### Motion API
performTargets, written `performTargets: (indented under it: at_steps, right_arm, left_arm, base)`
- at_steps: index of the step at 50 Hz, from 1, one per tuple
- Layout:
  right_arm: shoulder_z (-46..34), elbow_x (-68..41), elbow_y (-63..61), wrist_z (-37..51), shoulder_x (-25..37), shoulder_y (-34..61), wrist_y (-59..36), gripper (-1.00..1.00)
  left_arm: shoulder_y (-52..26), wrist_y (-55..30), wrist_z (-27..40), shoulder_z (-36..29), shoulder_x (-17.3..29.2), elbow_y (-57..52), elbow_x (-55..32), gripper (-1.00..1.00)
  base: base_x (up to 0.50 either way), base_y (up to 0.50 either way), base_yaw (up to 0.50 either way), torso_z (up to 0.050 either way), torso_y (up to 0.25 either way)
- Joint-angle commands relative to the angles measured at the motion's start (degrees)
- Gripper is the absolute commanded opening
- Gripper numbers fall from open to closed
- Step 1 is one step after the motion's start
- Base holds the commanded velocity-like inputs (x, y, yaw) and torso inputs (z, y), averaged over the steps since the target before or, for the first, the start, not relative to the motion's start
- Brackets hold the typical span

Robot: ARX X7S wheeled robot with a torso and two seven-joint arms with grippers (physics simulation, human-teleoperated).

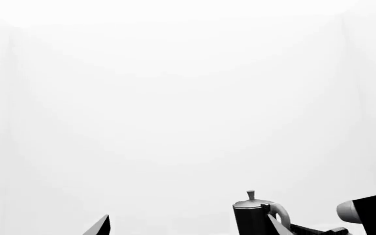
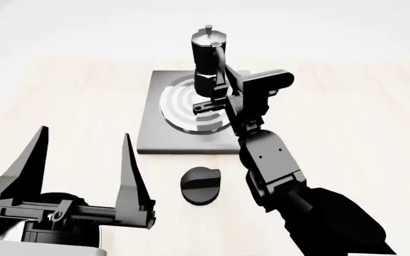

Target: Turn on the stove and put the moka pot on it.

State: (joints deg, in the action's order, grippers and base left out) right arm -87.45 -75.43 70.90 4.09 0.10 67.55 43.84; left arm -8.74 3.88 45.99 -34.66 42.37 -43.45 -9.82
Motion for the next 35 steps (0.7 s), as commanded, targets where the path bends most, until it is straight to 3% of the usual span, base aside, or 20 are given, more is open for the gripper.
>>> performTargets:
  at_steps: [1,35]
  right_arm:
    - [1.5,2.1,-0.64,0.18,-0.1,0.76,1.62,-1.0]
    - [1.2,2.06,-1.06,-0.29,-0.1,0.65,1.55,-1.0]
  left_arm:
    - [0.1,0.09,-0.07,0.02,0.04,0.03,0.08,1.0]
    - [0.13,0.63,-0.37,-0.01,-0.16,0.12,0.14,1.0]
  base:
    - [0.0,0.0,0.0,0.004,-0.096]
    - [0.0,0.0,0.0,0.004,-0.092]
